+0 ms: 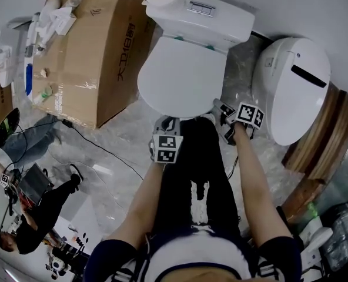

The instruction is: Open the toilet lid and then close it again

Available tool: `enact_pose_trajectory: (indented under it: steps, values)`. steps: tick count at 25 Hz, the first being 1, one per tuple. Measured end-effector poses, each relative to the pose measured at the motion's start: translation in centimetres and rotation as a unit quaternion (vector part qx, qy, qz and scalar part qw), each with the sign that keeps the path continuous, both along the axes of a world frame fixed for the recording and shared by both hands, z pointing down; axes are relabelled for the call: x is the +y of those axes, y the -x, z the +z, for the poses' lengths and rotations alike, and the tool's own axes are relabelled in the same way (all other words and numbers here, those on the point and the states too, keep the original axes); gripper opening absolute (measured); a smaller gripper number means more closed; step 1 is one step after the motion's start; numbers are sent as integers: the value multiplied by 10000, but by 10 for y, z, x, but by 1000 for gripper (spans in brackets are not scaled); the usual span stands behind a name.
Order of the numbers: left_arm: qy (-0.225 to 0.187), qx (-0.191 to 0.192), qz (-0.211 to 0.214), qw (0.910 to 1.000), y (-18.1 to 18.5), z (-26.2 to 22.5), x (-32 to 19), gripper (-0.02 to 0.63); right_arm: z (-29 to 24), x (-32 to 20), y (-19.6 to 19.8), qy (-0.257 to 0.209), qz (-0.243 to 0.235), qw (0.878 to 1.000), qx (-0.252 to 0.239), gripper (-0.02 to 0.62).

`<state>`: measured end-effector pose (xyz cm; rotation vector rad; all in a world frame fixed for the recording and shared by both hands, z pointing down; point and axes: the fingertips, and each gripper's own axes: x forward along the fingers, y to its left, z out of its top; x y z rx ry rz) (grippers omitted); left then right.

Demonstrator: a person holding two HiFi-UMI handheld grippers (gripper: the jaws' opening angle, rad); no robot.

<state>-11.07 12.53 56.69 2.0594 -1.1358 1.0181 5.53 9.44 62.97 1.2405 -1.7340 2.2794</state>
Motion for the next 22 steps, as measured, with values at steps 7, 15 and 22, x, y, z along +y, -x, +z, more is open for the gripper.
enact_pose_trajectory:
  steps: [7, 15, 22]
  values:
    - [-265, 76, 18, 9996, -8, -19, -19, 8, -76, -18, 22, -2824, -2682, 8676, 3091, 160]
    - [-265, 105, -63, 9996, -10, -20, -24, 8, -125, 10, 99, -5216, -5160, 4821, 4788, 166]
    - [-337, 143, -87, 9993, -12, -25, -29, 8, -109, 20, 104, -4904, -5545, 4774, 4734, 158]
